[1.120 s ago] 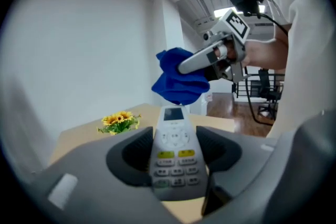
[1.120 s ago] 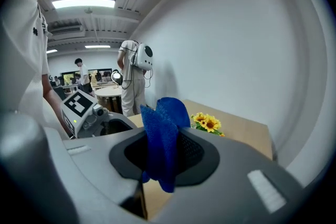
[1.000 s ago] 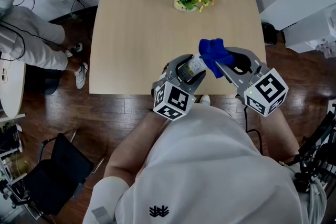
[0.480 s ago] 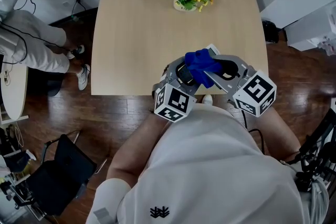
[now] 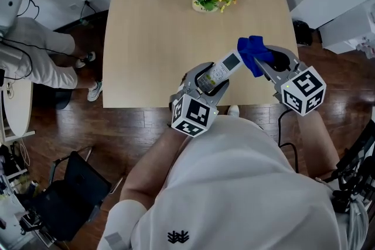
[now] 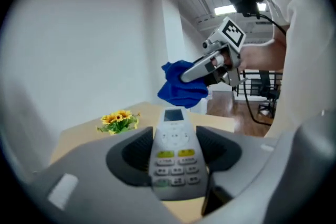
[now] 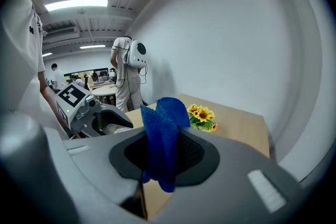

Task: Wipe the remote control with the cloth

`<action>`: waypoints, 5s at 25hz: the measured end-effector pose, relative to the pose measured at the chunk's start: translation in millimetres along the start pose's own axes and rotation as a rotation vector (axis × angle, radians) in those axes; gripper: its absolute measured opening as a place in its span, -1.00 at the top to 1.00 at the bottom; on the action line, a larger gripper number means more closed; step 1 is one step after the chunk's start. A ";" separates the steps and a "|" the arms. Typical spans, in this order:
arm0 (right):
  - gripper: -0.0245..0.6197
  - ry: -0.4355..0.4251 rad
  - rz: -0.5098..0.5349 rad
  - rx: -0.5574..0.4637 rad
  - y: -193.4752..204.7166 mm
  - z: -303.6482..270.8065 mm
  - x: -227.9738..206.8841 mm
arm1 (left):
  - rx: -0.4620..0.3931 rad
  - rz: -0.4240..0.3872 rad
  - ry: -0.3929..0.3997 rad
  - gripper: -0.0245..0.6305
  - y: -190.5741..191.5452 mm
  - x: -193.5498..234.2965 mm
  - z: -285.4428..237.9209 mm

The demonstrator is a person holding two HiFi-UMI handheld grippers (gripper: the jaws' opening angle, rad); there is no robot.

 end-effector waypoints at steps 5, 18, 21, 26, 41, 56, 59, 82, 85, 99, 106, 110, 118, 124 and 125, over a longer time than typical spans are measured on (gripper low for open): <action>0.65 -0.066 0.030 -0.050 -18.3 7.1 28.3 | 0.002 -0.001 0.002 0.09 -1.8 -2.8 -0.9; 0.65 -0.316 0.107 -0.031 -18.1 -18.2 86.6 | 0.026 0.016 -0.007 0.09 -17.9 -4.2 -21.7; 0.65 -0.256 0.078 -0.015 -8.5 -18.5 59.0 | 0.028 0.025 -0.018 0.09 -14.4 -7.4 -19.2; 0.65 -0.157 0.038 0.001 4.2 -12.3 18.0 | 0.034 0.041 -0.037 0.09 -9.5 -9.9 -15.1; 0.65 -0.048 -0.077 0.037 52.7 9.4 -28.9 | 0.084 0.247 -0.218 0.09 41.6 30.7 -11.3; 0.65 -0.027 -0.102 0.154 108.0 33.1 -45.6 | 0.250 0.625 -0.474 0.09 158.7 103.0 -38.2; 0.65 -0.030 -0.105 0.168 112.9 36.1 -48.0 | 0.293 0.646 -0.476 0.09 176.0 100.1 -47.2; 0.65 -0.055 -0.125 0.175 120.9 33.0 -52.9 | 0.440 0.600 -0.465 0.05 229.1 87.3 -71.4; 0.65 -0.065 -0.136 0.164 120.9 32.9 -52.3 | 0.432 0.571 -0.465 0.02 222.0 84.3 -59.8; 0.65 -0.195 -0.177 0.113 166.4 25.9 -53.7 | 0.370 0.593 -0.466 0.00 160.3 -12.4 55.7; 0.65 -0.156 -0.155 0.084 177.0 41.0 -19.8 | 0.218 0.517 -0.439 0.04 122.2 -43.5 91.7; 0.65 -0.095 -0.129 0.072 176.1 65.0 21.0 | 0.139 0.450 -0.382 0.04 113.3 -63.1 119.4; 0.65 0.075 -0.189 0.055 195.6 122.1 178.1 | -0.115 0.433 -0.036 0.05 124.4 -140.8 207.6; 0.65 0.102 -0.196 0.110 214.3 164.0 272.2 | -0.121 0.338 0.053 0.07 132.5 -178.1 266.2; 0.65 0.126 -0.188 0.106 213.3 180.9 282.9 | -0.124 0.313 0.055 0.08 127.2 -186.9 279.8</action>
Point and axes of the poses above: the fingertips, and each gripper's own axes: z backward along the fingers, x to its left, y out of its underside, the point moved 1 cm from there along z, backward along the fingers, and after that the axes turned 10 degrees about x, right-handed, at the moved point
